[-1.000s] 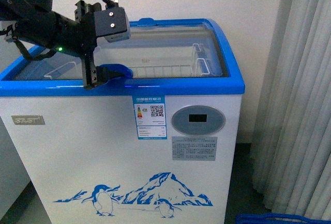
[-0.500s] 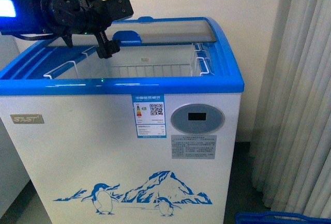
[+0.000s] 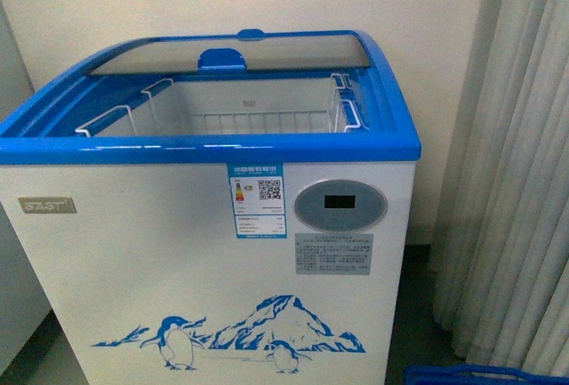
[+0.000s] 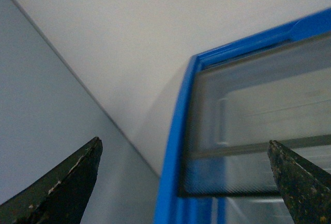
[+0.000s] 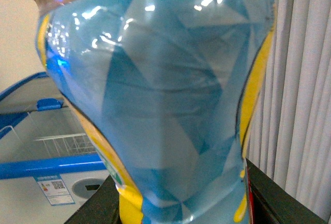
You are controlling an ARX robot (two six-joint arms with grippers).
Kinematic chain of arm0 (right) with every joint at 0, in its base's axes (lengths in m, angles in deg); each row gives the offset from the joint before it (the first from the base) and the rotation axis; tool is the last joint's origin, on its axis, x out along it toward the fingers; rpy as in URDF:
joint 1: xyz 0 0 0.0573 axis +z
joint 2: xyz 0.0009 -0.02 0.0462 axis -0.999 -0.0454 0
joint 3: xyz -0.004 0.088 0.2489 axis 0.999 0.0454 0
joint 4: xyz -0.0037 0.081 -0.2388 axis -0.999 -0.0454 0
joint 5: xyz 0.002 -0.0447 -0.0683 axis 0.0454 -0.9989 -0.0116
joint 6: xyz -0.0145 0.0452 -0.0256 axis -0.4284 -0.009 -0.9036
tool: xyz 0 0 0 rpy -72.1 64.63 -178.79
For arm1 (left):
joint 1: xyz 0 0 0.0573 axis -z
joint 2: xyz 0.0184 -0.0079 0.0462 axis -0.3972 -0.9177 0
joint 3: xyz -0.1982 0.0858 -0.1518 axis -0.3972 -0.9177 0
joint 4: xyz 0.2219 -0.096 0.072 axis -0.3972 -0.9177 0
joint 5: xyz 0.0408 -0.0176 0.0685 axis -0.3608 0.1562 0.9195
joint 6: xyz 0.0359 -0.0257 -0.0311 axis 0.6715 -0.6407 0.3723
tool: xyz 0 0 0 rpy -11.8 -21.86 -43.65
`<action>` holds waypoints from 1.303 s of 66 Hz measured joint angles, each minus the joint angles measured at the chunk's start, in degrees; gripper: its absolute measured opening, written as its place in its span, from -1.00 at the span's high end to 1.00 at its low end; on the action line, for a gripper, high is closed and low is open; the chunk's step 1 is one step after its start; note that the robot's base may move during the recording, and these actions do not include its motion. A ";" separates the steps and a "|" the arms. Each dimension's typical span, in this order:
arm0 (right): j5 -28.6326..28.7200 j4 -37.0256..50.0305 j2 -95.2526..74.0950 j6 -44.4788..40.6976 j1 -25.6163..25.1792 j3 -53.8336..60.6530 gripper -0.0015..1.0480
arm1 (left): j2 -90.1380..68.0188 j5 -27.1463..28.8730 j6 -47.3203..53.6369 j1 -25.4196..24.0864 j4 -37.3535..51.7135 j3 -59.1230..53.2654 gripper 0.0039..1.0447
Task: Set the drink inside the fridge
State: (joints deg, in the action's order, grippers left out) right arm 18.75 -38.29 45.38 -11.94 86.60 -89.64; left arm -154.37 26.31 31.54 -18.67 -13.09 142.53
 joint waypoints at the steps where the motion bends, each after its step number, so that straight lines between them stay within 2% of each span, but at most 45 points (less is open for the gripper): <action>1: -0.02 0.00 0.00 0.00 0.00 0.00 0.22 | 3.54 -0.94 -2.71 0.22 0.22 -4.74 -0.85; 9: -0.22 0.00 0.00 0.00 -0.02 0.00 0.22 | 31.63 -7.34 -17.33 3.06 4.42 -43.63 -0.85; 12: -0.20 0.00 0.00 0.00 -0.02 0.00 0.22 | 40.30 -2.95 -16.39 3.28 14.27 -57.79 -0.66; 15: 0.52 -0.50 -0.22 -0.33 -0.20 -0.13 0.22 | 49.40 -2.56 -14.67 1.88 23.23 -70.62 -0.46; 18: 6.62 -8.92 -2.45 -2.36 -2.45 -3.89 0.23 | 56.68 -4.02 -14.01 0.00 24.41 -78.40 -0.32; 19: 10.16 -14.45 -4.22 -4.48 -3.80 -6.51 0.23 | 60.52 -5.38 -13.77 -1.33 24.30 -82.20 -0.26; 21: 12.98 -19.50 -5.92 -6.21 -4.59 -9.03 0.23 | 63.87 -6.25 -13.51 -2.40 24.28 -85.55 -0.18; 23: 17.79 -28.59 -11.15 -10.12 -4.85 -13.81 0.23 | 70.88 -6.56 -13.22 -3.96 24.26 -92.32 -0.02; 24: 19.04 -30.29 -13.31 -12.35 -4.37 -14.95 0.23 | 72.87 -6.62 -13.16 -4.20 24.26 -94.27 0.05; 34: 16.81 -25.07 -28.57 -24.85 1.99 -20.41 0.23 | 77.37 -7.52 -12.76 -4.48 23.71 -100.08 0.49; 39: 11.72 -21.40 -42.62 -35.54 6.99 -28.59 0.23 | 80.37 -7.58 -12.61 -4.48 23.17 -101.79 0.84; 43: 9.97 -20.76 -48.50 -41.29 9.25 -32.54 0.23 | 81.70 -7.61 -12.70 -4.48 22.62 -102.47 0.96; 54: 5.88 -21.38 -66.29 -57.29 15.19 -49.55 0.23 | 85.46 -7.58 -12.41 -4.48 20.68 -104.50 0.96; 64: 1.05 -23.93 -80.50 -65.42 18.86 -65.13 0.23 | 88.89 -7.58 -12.41 -4.48 18.64 -105.96 0.96; 77: -4.48 -25.90 -98.92 -69.53 20.68 -83.34 0.23 | 94.49 -7.58 -12.39 -4.48 14.78 -107.51 0.96; 86: -5.01 -25.18 -105.98 -70.34 21.73 -88.43 0.23 | 97.31 -7.41 -12.35 -4.48 14.38 -109.42 0.96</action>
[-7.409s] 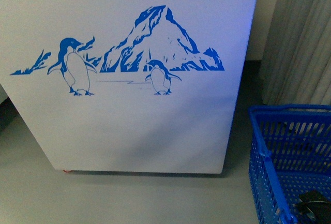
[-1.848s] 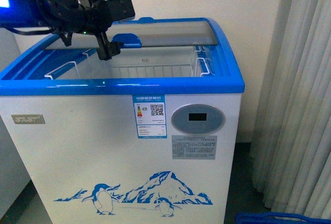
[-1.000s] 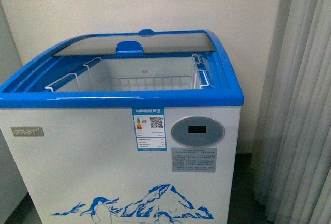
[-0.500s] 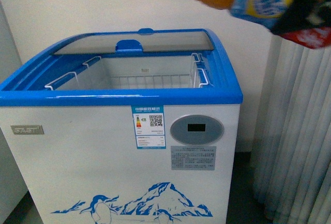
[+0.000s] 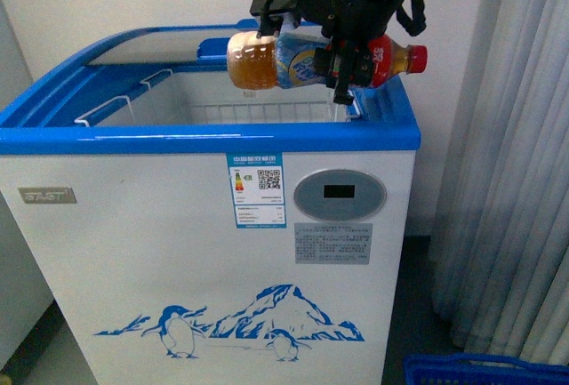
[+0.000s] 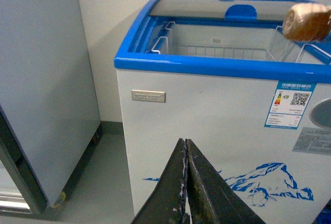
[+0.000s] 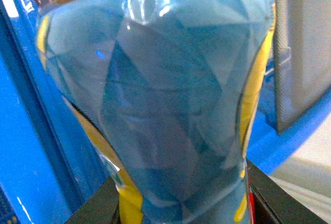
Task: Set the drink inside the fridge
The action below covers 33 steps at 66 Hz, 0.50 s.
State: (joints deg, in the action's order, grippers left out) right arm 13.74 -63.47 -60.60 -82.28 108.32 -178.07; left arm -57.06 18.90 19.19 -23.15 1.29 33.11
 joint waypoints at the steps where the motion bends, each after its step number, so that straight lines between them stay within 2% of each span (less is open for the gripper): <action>1: -0.04 0.09 -0.33 0.00 0.09 -0.15 0.23 | 0.20 -0.11 0.00 0.00 -0.17 0.00 0.96; 13: -0.17 4.39 -4.02 -1.53 0.74 -1.79 0.22 | 4.87 -0.17 0.00 0.00 -4.52 0.00 0.96; 23: 1.53 9.99 -2.56 0.04 0.37 1.46 -0.48 | 8.61 -0.17 0.00 0.00 -8.20 0.00 0.96; 31: 4.68 12.98 3.98 4.02 0.09 9.03 -0.87 | 10.49 -0.17 0.00 0.00 -10.16 0.00 0.96; 33: 5.49 13.66 6.36 5.40 -0.11 11.37 -0.87 | 10.95 -0.17 0.00 0.00 -10.56 0.00 0.96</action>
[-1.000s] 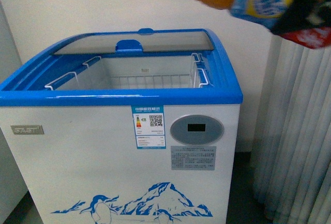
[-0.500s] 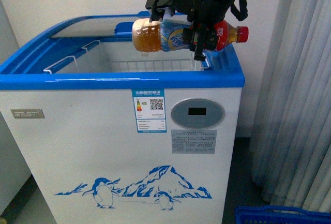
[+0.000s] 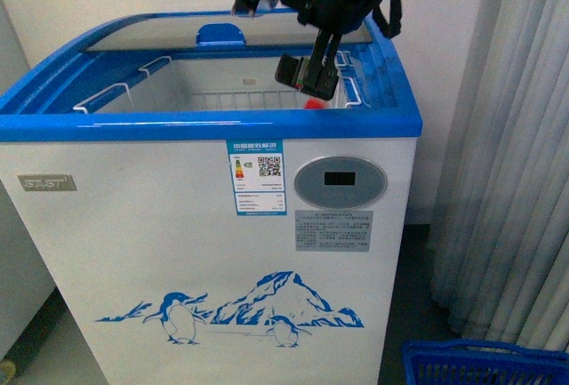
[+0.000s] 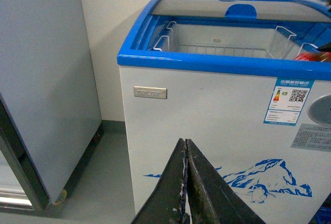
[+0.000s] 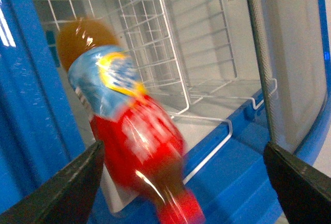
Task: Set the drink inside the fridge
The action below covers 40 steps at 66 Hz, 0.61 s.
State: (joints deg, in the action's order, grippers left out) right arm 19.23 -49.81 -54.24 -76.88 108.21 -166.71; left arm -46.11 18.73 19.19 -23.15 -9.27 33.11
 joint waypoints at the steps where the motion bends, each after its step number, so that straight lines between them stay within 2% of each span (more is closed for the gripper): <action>1: 0.26 0.17 0.87 0.50 -0.07 0.81 -0.86 | 0.13 0.00 0.00 0.00 -0.11 0.00 0.96; 7: 3.23 0.96 11.04 8.07 -1.38 9.46 -0.85 | 3.56 -0.02 0.04 0.00 -4.66 0.02 0.96; 11: 3.56 0.02 18.32 15.17 -2.75 15.21 -0.85 | 8.31 0.00 0.09 0.00 -9.99 0.02 0.96; 16: 3.67 -2.71 29.20 26.23 -5.44 23.93 -0.85 | 10.38 0.00 0.09 0.00 -10.80 0.02 0.96; 23: 4.28 -9.60 45.38 42.05 -9.60 36.92 -0.85 | 10.60 0.00 0.13 0.00 -10.88 0.02 0.96; 35: 5.40 -23.43 71.21 58.36 -15.43 53.29 -0.84 | 10.64 0.00 0.13 0.00 -10.93 0.02 0.96; 36: 4.81 -22.71 72.74 58.60 -15.43 54.36 -0.82 | 10.64 0.00 0.13 0.00 -10.95 0.02 0.96; 38: 2.82 -14.14 78.75 58.47 -15.69 60.13 -0.70 | 10.64 0.02 0.13 0.00 -10.97 0.02 0.96; 40: 4.66 -6.64 82.75 58.18 -17.03 64.39 -0.61 | 10.64 0.02 0.13 0.00 -10.97 0.02 0.96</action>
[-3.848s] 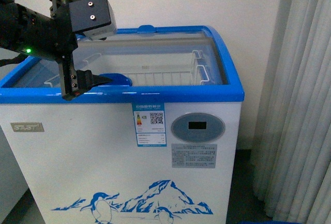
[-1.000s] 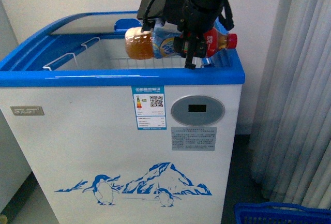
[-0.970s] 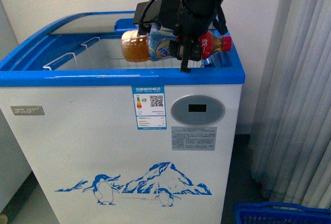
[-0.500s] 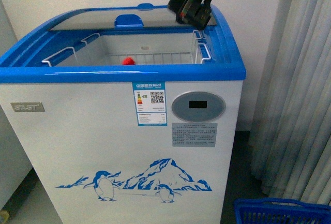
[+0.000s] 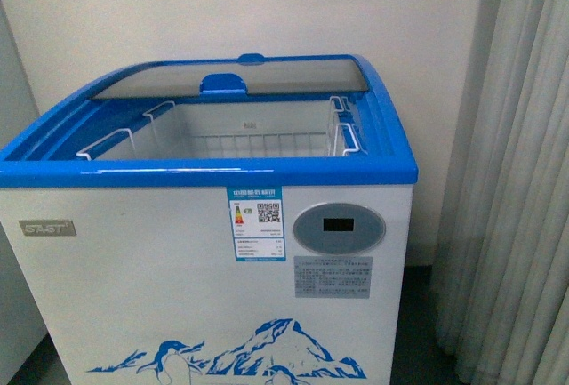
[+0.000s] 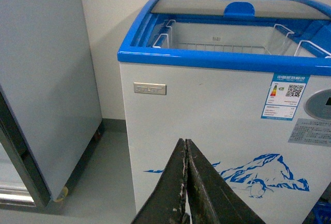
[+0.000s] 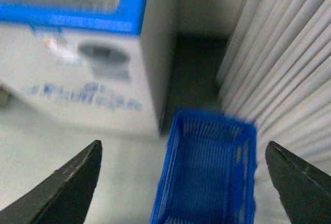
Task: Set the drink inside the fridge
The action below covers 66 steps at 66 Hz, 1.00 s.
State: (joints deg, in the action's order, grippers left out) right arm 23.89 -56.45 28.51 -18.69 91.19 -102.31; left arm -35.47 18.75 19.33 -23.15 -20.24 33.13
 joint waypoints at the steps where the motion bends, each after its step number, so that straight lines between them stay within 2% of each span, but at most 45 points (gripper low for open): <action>1: 0.68 4.70 2.16 -0.15 -1.05 2.69 -0.54 | 0.00 0.00 0.00 0.00 0.00 0.00 0.96; 5: 1.16 15.87 8.39 -0.31 -2.93 9.70 -0.35 | 0.00 -0.02 0.02 0.00 -0.02 0.00 0.96; 11: 1.14 24.37 12.44 -0.35 -3.56 17.35 -0.05 | 0.04 -0.04 0.02 0.00 -0.02 0.00 0.96; 19: 1.64 27.23 14.53 -0.39 -3.63 26.10 0.35 | 0.04 0.00 0.02 0.00 -0.02 0.00 0.96; 31: 1.51 30.01 18.62 -0.39 -3.76 33.38 0.95 | 0.04 -0.02 0.02 0.00 -0.02 0.00 0.96; 66: 1.51 32.00 27.80 -0.55 -3.76 43.85 0.95 | 0.04 -0.02 0.02 0.00 -0.02 0.00 0.96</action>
State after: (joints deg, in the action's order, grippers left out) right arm 25.39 -24.46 56.31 -19.24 87.43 -58.47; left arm -35.42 18.73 19.35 -23.15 -20.26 33.13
